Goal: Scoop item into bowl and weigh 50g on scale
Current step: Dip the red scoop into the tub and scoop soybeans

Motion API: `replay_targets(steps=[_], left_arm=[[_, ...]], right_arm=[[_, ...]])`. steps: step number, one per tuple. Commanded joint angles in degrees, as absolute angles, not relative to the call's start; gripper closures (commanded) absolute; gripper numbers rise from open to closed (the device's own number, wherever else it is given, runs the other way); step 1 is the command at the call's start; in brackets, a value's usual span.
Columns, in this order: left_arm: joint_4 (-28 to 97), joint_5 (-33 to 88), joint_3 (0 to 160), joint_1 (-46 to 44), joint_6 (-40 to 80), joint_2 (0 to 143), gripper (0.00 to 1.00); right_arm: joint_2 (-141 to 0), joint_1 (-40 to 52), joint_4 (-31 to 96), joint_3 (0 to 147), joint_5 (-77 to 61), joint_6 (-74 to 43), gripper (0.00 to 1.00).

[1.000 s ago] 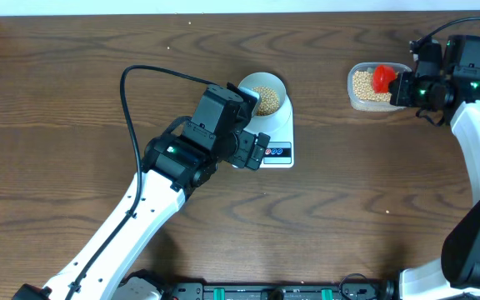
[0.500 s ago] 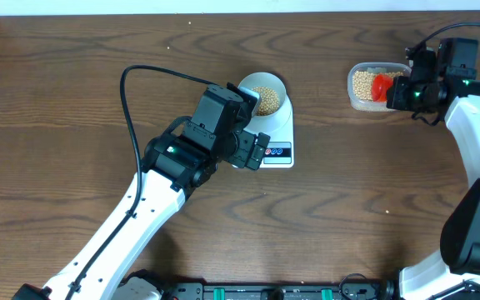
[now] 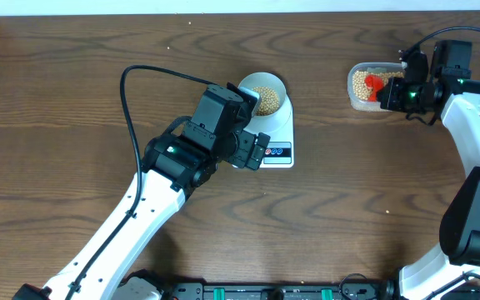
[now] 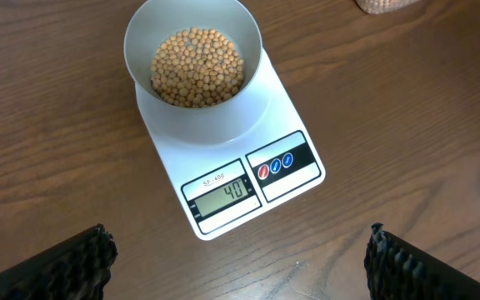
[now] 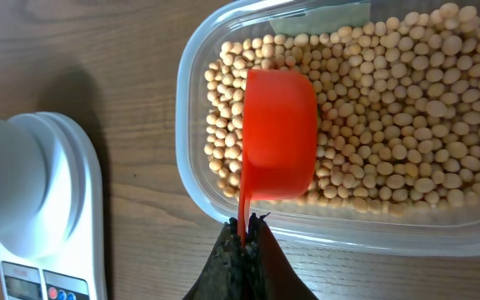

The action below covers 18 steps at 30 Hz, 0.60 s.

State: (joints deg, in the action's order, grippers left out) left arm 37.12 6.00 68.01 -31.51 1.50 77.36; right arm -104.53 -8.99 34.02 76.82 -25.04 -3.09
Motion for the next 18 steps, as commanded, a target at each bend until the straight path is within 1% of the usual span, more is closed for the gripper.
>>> replay_targets(steps=[1, 6, 18], left_arm=[[37.28, 5.5, 68.23, -31.24, 1.76, 77.52, 0.02], [37.28, 5.5, 68.23, -31.24, 1.76, 77.52, 0.02], [37.3, 5.5, 68.23, -31.24, 1.76, 77.52, 0.02]], right_arm=[[-105.03, -9.34, 33.65, 76.75, -28.8, -5.37, 0.99], [-105.03, -9.63, 33.32, 76.75, -30.46, -5.89, 0.99], [-107.83, -9.89, 32.95, 76.71, -28.88, -6.39, 0.99]])
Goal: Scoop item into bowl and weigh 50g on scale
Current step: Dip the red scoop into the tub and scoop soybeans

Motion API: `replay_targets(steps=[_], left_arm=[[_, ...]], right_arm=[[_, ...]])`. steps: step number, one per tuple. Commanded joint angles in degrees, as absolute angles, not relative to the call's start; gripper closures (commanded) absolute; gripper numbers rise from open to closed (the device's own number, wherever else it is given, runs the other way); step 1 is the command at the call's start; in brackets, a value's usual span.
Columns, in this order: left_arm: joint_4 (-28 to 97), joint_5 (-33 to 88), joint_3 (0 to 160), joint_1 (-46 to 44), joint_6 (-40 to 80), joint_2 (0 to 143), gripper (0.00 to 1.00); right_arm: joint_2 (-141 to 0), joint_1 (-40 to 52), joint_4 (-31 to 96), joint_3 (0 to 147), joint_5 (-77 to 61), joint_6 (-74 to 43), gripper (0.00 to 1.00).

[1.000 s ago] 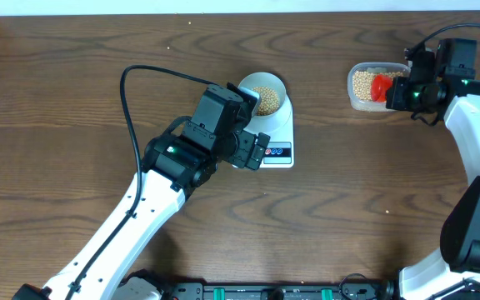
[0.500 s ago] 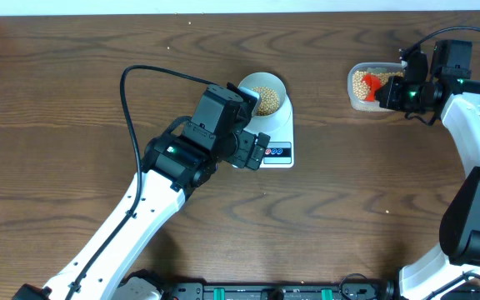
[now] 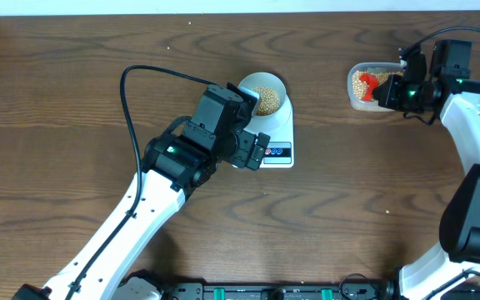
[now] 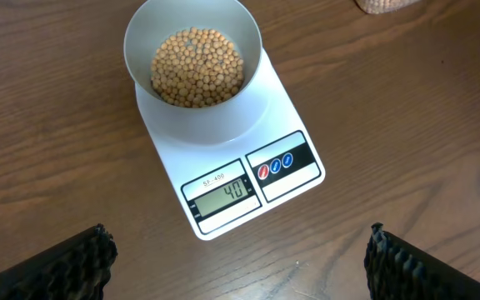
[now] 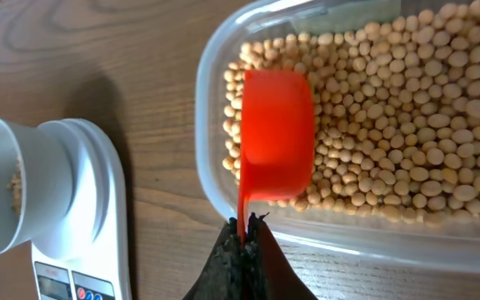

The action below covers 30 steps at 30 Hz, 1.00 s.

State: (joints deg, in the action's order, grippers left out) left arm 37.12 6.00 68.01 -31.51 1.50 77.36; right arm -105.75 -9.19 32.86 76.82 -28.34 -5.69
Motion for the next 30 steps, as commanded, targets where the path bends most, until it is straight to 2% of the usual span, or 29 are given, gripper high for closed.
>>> replay_targets(steps=[1, 15, 30], left_arm=[[37.28, 5.5, 68.23, -31.24, 1.76, 77.52, 0.02], [37.28, 5.5, 68.23, -31.24, 1.76, 77.52, 0.02], [37.3, 5.5, 68.23, -31.24, 1.76, 77.52, 0.02]], right_arm=[[-108.05, -9.93, 32.95, 76.71, -28.93, -6.39, 0.99], [-108.01, -16.34, 31.73, 76.71, -45.08, -6.15, 0.99], [-108.01, -21.06, 28.73, 76.73, -54.78, -4.54, 0.99]])
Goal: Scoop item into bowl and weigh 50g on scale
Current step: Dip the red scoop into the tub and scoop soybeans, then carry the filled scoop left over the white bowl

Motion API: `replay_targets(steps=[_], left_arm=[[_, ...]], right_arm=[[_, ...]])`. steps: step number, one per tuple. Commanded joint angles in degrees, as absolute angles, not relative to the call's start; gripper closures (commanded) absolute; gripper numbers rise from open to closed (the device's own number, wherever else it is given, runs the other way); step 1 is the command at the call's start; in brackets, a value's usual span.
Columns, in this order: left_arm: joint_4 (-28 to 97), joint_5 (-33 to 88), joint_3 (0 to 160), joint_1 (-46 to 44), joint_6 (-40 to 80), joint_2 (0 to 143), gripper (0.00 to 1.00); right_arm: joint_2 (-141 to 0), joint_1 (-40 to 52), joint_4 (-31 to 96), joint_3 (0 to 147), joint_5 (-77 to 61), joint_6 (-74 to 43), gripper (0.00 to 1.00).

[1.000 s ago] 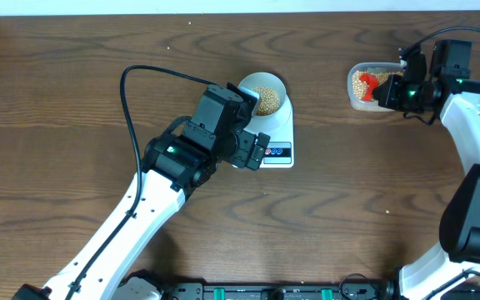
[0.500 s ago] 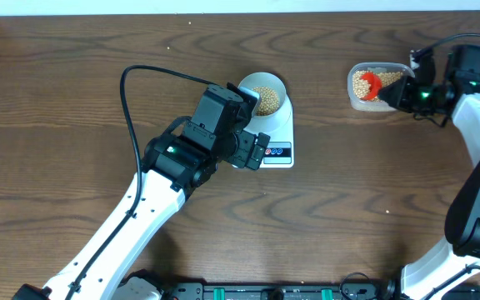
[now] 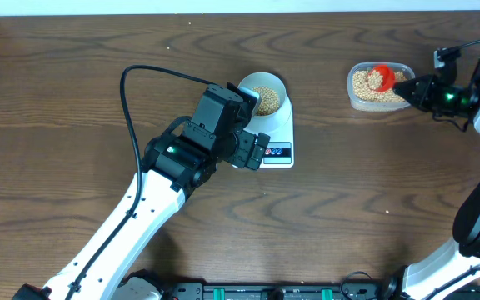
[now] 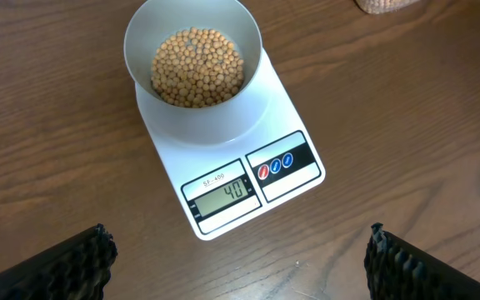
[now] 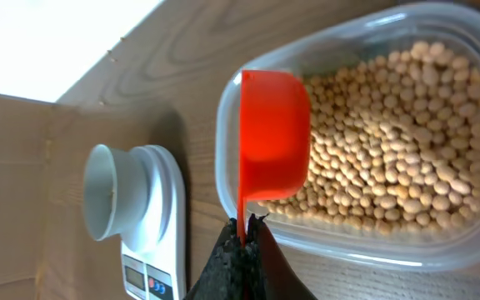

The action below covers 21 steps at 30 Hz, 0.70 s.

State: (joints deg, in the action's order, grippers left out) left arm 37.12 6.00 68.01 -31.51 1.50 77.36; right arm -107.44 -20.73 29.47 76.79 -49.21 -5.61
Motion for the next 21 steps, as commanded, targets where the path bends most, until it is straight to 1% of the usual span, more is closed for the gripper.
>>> replay_targets(steps=[1, 10, 17, 21], left_arm=[[37.28, 5.5, 68.23, -31.24, 1.78, 77.52, 0.02], [37.28, 5.5, 68.23, -31.24, 1.76, 77.52, 0.02], [37.28, 5.5, 68.23, -31.24, 1.78, 77.52, 0.02], [37.3, 5.5, 68.23, -31.24, 1.76, 77.52, 0.02]], right_arm=[[-108.01, -21.06, 28.16, 76.73, -55.72, -4.58, 0.99], [-108.01, -20.58, 26.44, 76.73, -63.7, -4.67, 0.99], [-108.01, -17.1, 26.26, 76.73, -64.05, -4.75, 0.99], [-108.01, -14.41, 24.91, 76.73, -64.1, -6.66, 0.99]])
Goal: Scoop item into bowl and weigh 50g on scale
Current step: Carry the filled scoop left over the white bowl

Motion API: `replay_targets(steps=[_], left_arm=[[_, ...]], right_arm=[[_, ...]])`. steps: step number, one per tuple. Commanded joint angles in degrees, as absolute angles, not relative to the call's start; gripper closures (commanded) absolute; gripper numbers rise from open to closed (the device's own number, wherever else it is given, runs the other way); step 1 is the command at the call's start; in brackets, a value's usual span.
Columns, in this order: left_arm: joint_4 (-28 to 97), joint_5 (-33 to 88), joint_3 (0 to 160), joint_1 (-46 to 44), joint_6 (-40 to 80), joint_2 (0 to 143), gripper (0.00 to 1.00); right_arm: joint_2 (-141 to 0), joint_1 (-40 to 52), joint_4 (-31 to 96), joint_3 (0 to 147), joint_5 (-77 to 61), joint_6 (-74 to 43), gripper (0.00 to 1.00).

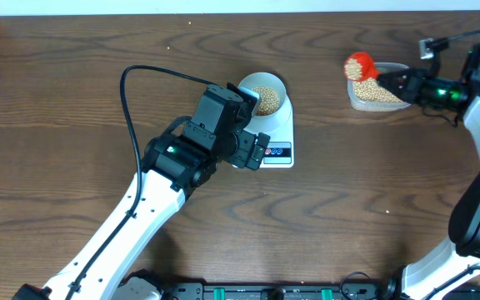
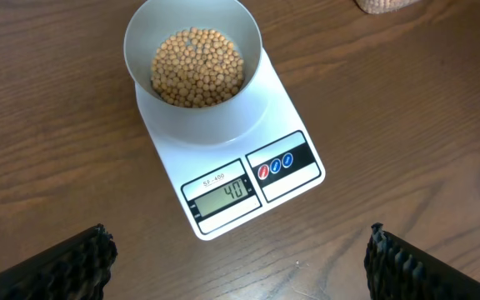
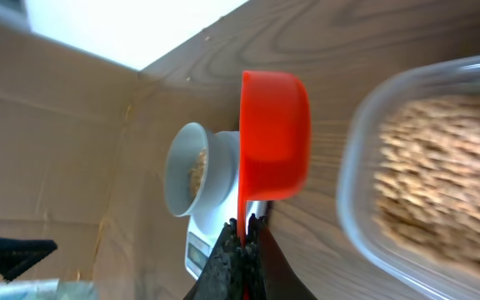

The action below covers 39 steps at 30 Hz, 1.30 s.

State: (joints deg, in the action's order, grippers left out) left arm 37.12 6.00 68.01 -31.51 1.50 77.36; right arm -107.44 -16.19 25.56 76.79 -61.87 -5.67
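Note:
A white bowl (image 2: 192, 67) of soybeans stands on the white scale (image 2: 232, 183), whose display reads 40. My left gripper (image 2: 240, 265) hovers open just in front of the scale, nothing between its fingers. My right gripper (image 3: 244, 237) is shut on the handle of the red scoop (image 3: 275, 137). In the overhead view the scoop (image 1: 359, 65) carries beans and sits over the left end of the clear bean container (image 1: 382, 92). The right gripper (image 1: 394, 82) reaches in from the right.
The container (image 3: 427, 167) is blurred at the right of the right wrist view. A black cable (image 1: 140, 83) loops off the left arm. Brown cardboard walls (image 3: 48, 142) stand at the table's far side.
My right gripper has brought the scoop from down among the beans to above the container's left end, now with beans in it. The left arm and the scale reading of 40 are unchanged.
At first the scoop lay over the beans at the container's left side, held by my right gripper. Then the right arm stood further right with the scoop still in the container. Now the scoop is raised with beans. The scale read 40 throughout.

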Motion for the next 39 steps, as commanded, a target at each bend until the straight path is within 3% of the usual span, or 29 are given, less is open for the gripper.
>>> replay_targets(steps=[1, 18, 39], left_arm=[[37.28, 5.5, 68.23, -31.24, 1.76, 77.52, 0.02], [37.28, 5.5, 68.23, -31.24, 1.76, 77.52, 0.02], [37.28, 5.5, 68.23, -31.24, 1.76, 77.52, 0.02]], right_arm=[[-108.01, -13.69, 24.18, 76.73, -64.07, -7.31, 0.99], [-108.01, -2.2, 11.53, 76.73, -63.53, -15.68, 0.99], [-108.01, 3.36, 11.29, 76.73, -61.78, -16.05, 0.99]])
